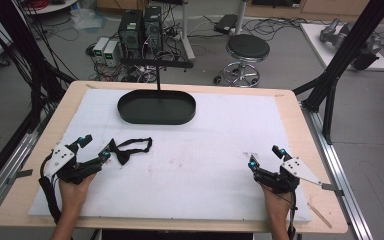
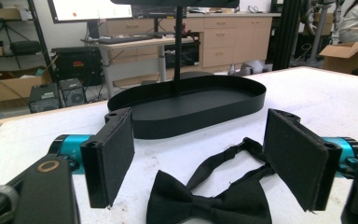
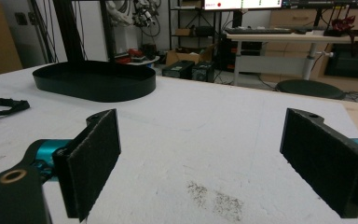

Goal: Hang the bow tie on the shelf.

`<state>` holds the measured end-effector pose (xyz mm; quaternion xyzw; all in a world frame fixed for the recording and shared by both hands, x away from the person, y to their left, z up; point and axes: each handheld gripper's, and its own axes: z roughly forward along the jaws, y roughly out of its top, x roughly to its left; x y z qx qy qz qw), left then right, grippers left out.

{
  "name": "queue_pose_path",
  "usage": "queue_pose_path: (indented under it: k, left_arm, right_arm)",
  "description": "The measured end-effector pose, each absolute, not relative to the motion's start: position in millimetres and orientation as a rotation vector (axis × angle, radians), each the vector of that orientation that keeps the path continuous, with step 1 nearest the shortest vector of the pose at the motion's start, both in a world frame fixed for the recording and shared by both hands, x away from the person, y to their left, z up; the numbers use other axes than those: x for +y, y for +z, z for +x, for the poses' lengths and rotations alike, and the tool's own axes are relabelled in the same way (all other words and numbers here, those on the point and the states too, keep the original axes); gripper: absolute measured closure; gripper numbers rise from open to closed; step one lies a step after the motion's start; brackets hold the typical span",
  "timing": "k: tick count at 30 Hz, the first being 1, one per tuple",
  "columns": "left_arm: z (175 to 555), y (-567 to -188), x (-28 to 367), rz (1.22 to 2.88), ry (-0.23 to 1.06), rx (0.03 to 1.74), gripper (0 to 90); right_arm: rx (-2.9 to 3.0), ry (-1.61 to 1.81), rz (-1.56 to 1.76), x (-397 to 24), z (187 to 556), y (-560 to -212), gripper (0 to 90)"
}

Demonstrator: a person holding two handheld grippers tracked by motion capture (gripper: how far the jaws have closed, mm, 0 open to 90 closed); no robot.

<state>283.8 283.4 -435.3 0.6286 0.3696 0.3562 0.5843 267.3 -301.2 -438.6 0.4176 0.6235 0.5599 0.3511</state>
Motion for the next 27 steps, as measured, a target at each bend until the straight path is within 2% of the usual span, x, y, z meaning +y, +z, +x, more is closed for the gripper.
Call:
queue_pose_path:
  k: [5,27]
  left_arm:
    - [284.4,-435.7,283.3,1.467,0.806,0.896,20.3]
    - [287.7,-435.2,283.1,1.486,0.771,0.95,18.8]
  right_arm:
    - [1.616,1.459,1.082,-302.1,267.0,-438.6,11.4]
    - [1.662,1.395,1.06,-295.2,266.6,-439.6,11.5]
